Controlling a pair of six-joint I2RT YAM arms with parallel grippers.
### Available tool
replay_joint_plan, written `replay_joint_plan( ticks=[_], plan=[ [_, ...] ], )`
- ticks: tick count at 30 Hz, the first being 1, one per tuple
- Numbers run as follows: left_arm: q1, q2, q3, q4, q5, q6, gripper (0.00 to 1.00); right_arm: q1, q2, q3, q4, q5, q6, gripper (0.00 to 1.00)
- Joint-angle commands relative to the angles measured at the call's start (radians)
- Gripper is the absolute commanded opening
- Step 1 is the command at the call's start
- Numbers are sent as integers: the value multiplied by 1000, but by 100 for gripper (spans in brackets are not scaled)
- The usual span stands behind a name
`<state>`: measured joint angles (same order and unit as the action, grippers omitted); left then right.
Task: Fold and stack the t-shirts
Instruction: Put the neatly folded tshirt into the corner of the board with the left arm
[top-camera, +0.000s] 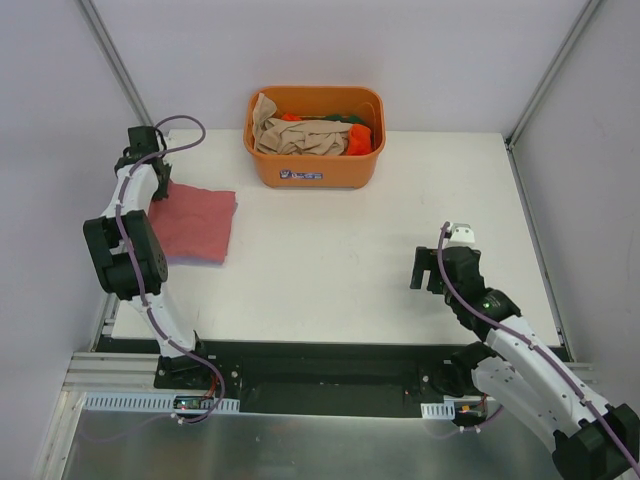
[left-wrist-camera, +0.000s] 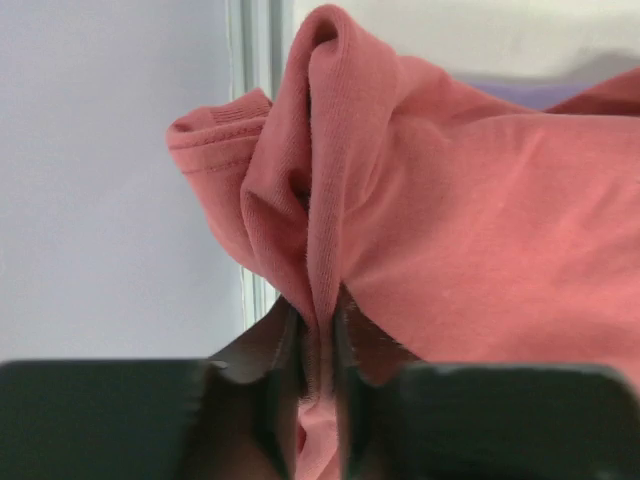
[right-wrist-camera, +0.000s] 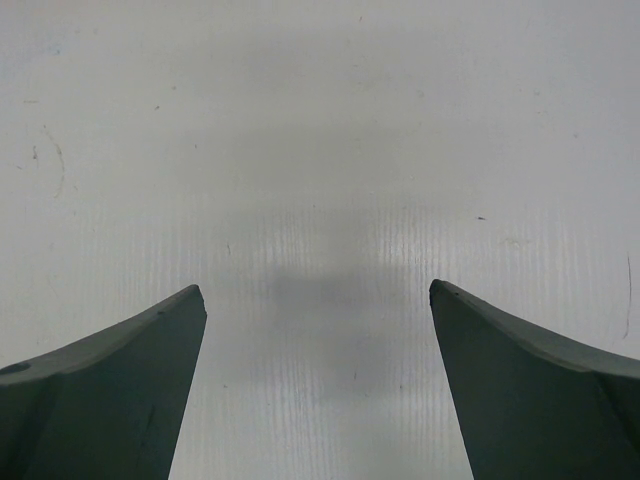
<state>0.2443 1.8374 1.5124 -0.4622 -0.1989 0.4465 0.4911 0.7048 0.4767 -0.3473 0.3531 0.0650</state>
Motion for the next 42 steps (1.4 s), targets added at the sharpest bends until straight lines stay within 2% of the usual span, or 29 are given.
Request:
replay_joint_plan(
  ticks=[1,2,3,8,13,18,20,23,25,28,30,32,34,42],
  plan=[
    [32,43,61,53,-112,-87,52,-5,7,20,28,21,-13,96],
    [35,51,72,53,-126,-107,88,-6,10,20,30,18,-13,96],
    [36,54,87,53,-138,-124,99,-5,12,22,33,18,-13,96],
    [35,2,137,50,-97,-245,99,-5,2,19,31,29,-11,96],
    [35,-136,117,50,85,-414,99,-5,-21,5,28,79,38,96],
    [20,-286,22,72,366,-627,99,-8,-65,-32,34,119,122,96],
    [-37,-329,-7,76,377,-695,99,-6,-94,-39,34,124,140,96],
    [-160,-392,-84,89,302,-770,99,-6,-140,-56,36,158,174,96],
    [-279,-444,-171,120,259,-781,99,-6,-169,-61,22,175,177,96],
    [-466,-590,-456,303,213,-801,99,-9,-208,-55,-12,165,170,96],
    [-537,-682,-643,437,251,-862,99,-6,-232,-65,-12,159,173,96],
    [-595,-766,-812,552,213,-923,99,-8,-245,-102,10,153,185,96],
    [-626,-828,-921,614,175,-914,99,-6,-248,-125,31,141,190,96],
    [-629,-995,-1060,608,174,-901,99,-6,-255,-125,33,115,193,96]
  ],
)
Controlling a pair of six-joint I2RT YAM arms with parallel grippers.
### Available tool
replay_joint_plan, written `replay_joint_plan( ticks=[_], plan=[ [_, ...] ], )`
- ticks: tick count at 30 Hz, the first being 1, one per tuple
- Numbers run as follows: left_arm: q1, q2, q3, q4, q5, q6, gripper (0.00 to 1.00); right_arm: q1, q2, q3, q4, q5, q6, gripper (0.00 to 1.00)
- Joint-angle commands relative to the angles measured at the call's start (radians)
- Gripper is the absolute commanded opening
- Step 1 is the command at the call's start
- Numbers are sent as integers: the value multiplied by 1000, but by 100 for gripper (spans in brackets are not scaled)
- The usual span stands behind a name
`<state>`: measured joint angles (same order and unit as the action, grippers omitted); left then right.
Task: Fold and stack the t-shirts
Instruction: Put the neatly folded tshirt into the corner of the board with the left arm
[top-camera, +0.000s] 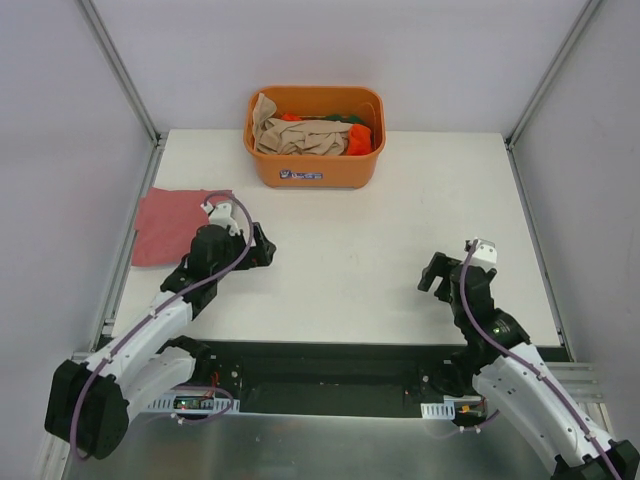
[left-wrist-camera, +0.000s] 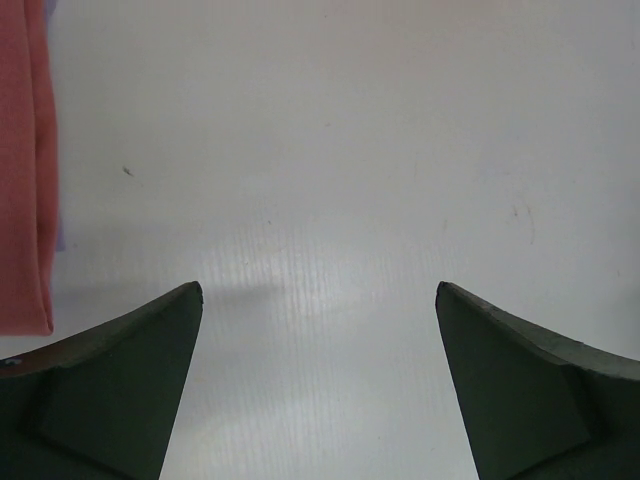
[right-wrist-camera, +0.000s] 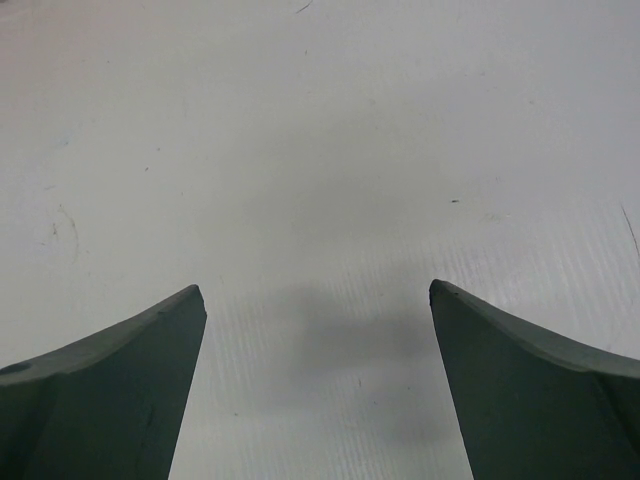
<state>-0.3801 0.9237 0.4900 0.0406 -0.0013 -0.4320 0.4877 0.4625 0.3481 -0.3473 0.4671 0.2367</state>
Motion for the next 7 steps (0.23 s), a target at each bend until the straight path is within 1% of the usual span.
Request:
replay_joint_plan(
  ticks=[1,7],
  plan=[
    [-5,-100,-44,101,-31,-19,99,-4,-15,-1,34,4,23,96],
    [-5,-161,-50,75,-31,12,99,-3,-30,-11,51,12,18,96]
  ],
)
